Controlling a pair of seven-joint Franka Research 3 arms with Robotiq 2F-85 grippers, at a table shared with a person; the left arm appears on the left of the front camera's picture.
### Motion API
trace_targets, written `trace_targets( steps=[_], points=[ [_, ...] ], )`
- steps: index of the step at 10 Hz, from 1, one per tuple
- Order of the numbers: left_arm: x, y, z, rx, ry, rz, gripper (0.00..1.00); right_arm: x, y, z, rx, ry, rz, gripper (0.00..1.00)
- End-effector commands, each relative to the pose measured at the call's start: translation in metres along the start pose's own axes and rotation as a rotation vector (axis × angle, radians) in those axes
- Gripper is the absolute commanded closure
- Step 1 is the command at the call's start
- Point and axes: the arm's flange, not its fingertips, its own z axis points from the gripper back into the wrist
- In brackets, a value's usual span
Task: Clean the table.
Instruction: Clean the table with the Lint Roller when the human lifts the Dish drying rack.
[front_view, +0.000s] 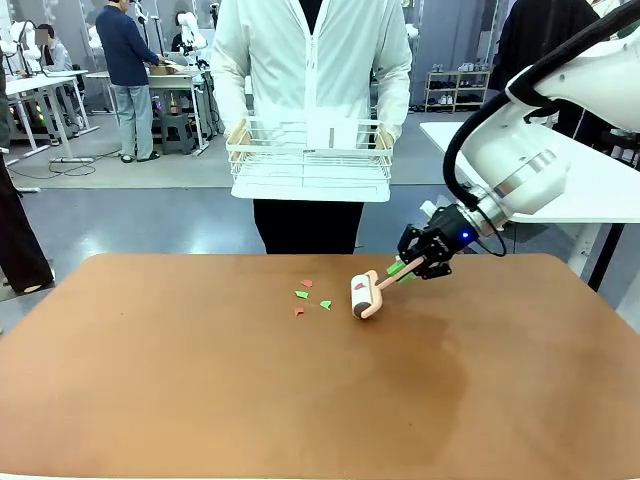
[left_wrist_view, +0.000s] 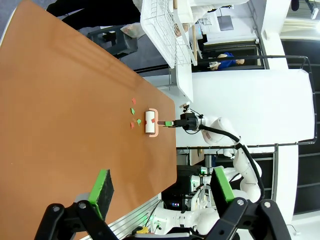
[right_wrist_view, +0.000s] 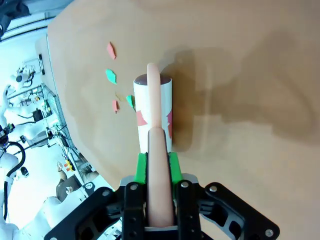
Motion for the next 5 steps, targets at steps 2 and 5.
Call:
trace_targets(
  steps=[2,5],
  points=[
    [0.001,-0.001,0.002,-0.031,-0.013,0.005,0.0,0.015,0.061,-0.106,-0.081,0.187,0.049,0.79],
    [0.001,-0.001,0.002,-0.031,-0.013,0.005,0.0,0.014,0.129,-0.206,-0.076,0.245,0.061,0.79]
  ],
)
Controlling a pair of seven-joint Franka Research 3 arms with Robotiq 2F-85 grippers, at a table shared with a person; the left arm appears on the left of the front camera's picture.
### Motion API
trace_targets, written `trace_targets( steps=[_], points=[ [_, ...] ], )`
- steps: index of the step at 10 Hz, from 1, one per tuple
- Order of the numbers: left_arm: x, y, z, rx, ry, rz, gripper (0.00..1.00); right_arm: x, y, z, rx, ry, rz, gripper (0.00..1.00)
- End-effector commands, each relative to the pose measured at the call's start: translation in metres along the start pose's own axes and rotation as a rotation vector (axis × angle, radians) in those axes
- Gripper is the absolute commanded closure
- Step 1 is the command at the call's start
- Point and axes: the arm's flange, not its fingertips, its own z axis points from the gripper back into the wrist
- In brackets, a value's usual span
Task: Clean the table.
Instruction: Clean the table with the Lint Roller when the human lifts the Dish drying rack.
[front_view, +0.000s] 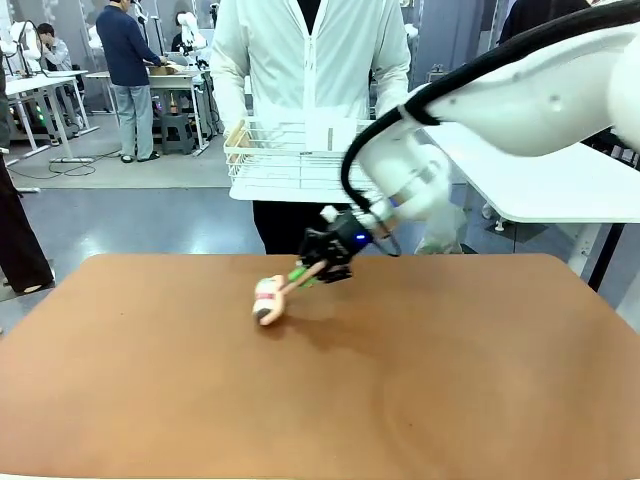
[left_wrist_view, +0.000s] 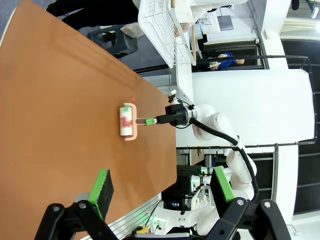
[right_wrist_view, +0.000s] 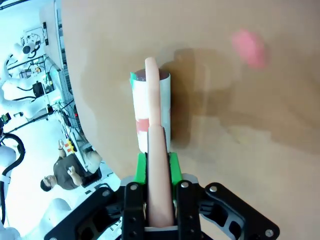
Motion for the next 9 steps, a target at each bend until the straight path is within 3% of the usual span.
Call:
trace_targets(
  steps=[1,3,6,8,9],
  points=[
    [0.001,-0.001,0.003,-0.031,-0.013,0.005,0.0,0.011,0.005,-0.045,-0.086,0.074,-0.031,0.79],
    [0.001,-0.001,0.003,-0.031,-0.013,0.005,0.0,0.012,0.026,-0.028,-0.077,0.01,-0.039,0.79],
    [0.001,-0.001,0.003,-0.031,-0.013,0.005,0.0,0.002,0.047,0.011,-0.079,0.005,-0.011,0.79],
    [0.001,-0.001,0.003,-0.031,-0.013,0.005,0.0,-0.035,0.1,0.109,-0.14,-0.072,0.073,0.79],
    [0.001,-0.001,0.003,-0.031,-0.013,0.005,0.0,-0.061,0.102,0.149,-0.274,-0.118,0.074,0.79]
  ],
)
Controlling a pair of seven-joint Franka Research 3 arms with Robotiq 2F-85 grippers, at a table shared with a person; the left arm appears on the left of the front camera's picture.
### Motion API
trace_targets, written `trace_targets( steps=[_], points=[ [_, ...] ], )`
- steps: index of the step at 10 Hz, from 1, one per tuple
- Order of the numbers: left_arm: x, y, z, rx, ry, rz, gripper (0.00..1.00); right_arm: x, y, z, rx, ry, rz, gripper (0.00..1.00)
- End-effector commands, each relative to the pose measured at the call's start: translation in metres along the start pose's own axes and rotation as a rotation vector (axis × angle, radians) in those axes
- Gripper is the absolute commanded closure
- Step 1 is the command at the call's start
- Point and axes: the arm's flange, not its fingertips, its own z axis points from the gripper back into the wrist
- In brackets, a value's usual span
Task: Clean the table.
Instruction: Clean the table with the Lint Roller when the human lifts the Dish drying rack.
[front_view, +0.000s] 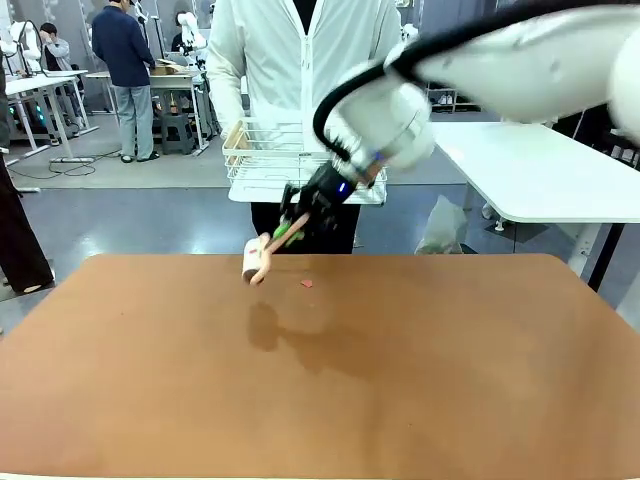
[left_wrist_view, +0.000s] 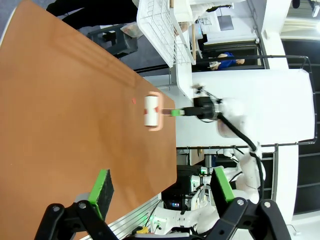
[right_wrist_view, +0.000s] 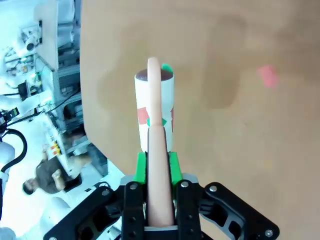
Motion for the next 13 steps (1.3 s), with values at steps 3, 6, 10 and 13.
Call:
trace_targets(
  steps=[3,6,10,13],
  points=[
    [0.001,-0.001,0.002,-0.031,-0.013,0.005,0.0,-0.07,-0.074,0.131,-0.23,-0.094,-0.126,0.79],
    [0.001,-0.001,0.002,-0.031,-0.013,0.005,0.0,-0.079,-0.133,0.174,-0.436,-0.155,-0.212,0.79],
    [0.001,-0.001,0.002,-0.031,-0.013,0.005,0.0,-0.021,-0.146,0.157,-0.527,-0.145,-0.253,0.79],
    [0.001,-0.001,0.002,-0.031,-0.013,0.005,0.0,-0.001,-0.147,0.144,-0.542,-0.07,-0.268,0.79]
  ],
)
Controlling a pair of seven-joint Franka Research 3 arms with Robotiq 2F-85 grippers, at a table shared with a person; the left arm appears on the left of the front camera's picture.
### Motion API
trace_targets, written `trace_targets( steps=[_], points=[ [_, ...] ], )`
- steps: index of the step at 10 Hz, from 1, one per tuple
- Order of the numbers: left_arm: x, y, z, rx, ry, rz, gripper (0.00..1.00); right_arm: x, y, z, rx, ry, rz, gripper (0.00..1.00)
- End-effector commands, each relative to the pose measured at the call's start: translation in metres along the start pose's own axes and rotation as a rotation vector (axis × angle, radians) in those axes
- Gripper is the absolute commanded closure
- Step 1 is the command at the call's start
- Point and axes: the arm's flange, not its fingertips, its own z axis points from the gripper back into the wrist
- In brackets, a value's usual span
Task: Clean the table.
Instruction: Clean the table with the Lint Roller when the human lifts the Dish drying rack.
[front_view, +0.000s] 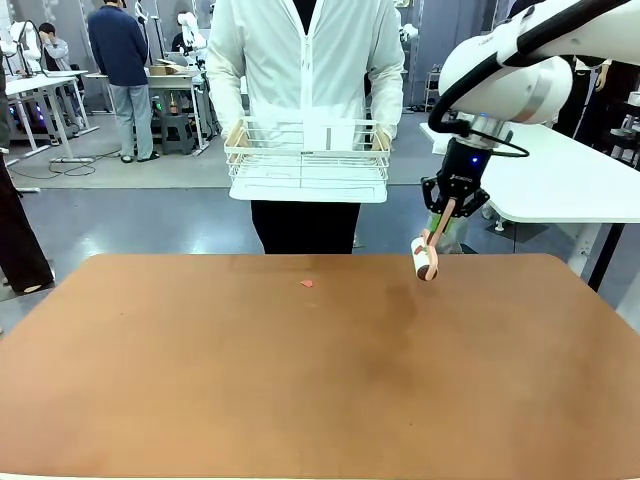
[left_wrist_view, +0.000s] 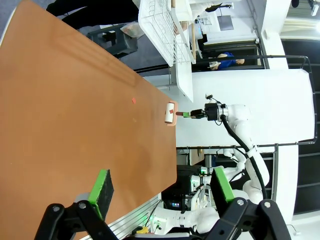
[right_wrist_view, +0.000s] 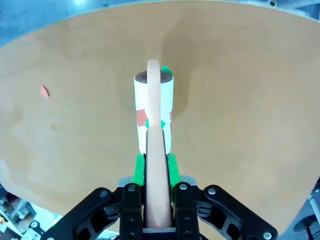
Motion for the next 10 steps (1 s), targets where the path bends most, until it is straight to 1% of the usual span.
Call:
trace_targets(
  steps=[1,2,6,7,8,10],
  points=[
    [0.001,-0.001,0.003,-0.031,-0.013,0.005,0.0,0.009,0.004,0.011,-0.02,0.057,-0.04,0.79],
    [0.001,-0.001,0.003,-0.031,-0.013,0.005,0.0,0.0,0.0,0.0,0.0,0.0,0.0,0.79],
    [0.001,-0.001,0.003,-0.031,-0.013,0.005,0.0,0.0,0.0,0.0,0.0,0.0,0.0,0.79],
    [0.001,-0.001,0.003,-0.031,-0.013,0.005,0.0,0.006,0.0,0.001,-0.001,0.018,-0.004,0.79],
    [0.001,-0.001,0.003,-0.031,-0.013,0.005,0.0,0.009,0.01,-0.005,0.02,0.013,-0.006,0.79],
    [0.001,-0.001,0.003,-0.031,-0.013,0.005,0.0,0.015,0.02,-0.02,0.063,0.056,-0.027,0.79]
  ],
)
